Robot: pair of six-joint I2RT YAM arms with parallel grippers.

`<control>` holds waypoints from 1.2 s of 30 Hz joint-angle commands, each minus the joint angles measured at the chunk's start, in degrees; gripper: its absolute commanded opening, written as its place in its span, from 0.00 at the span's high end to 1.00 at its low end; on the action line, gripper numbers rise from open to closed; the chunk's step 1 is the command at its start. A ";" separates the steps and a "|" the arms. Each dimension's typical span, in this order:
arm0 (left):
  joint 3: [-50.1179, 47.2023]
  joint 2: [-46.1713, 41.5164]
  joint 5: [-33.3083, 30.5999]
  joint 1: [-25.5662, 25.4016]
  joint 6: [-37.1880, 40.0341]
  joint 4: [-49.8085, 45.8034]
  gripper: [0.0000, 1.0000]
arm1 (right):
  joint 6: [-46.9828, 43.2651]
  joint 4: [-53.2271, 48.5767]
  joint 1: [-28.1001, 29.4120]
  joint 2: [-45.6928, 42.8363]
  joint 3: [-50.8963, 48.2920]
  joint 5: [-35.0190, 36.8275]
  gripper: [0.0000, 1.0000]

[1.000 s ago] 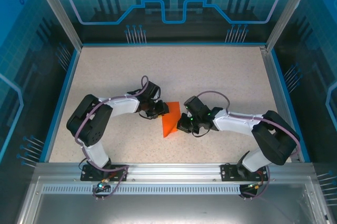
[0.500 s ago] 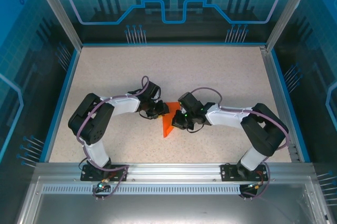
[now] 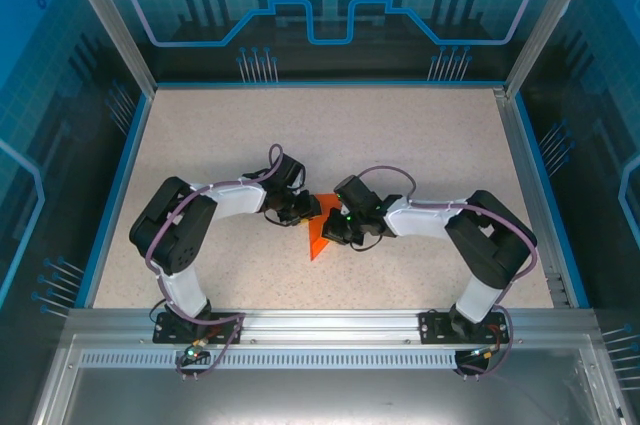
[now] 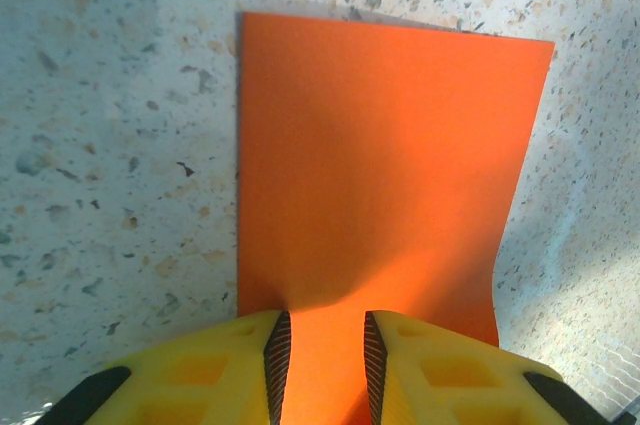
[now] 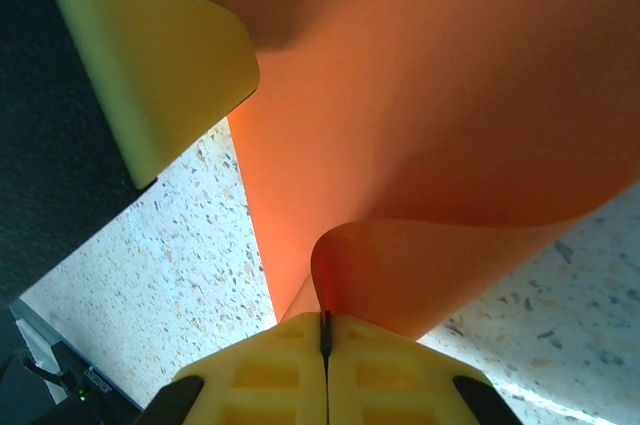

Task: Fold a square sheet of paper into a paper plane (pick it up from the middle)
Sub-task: Third fold the triangle at the center of the table.

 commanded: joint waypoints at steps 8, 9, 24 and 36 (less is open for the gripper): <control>-0.83 0.71 0.28 -0.52 -0.18 -1.68 0.71 | -0.24 0.61 0.75 2.33 1.45 1.70 0.95; -0.82 0.71 0.28 -0.60 -0.15 -1.67 0.71 | -0.24 0.61 0.75 2.33 1.51 1.82 0.95; -1.04 0.66 0.46 -0.59 -0.05 -1.54 0.71 | -1.82 -0.28 1.19 3.81 4.31 0.95 0.95; -1.20 0.30 0.48 -0.56 0.00 -1.54 0.71 | -2.88 -5.90 1.63 3.12 4.85 3.32 0.95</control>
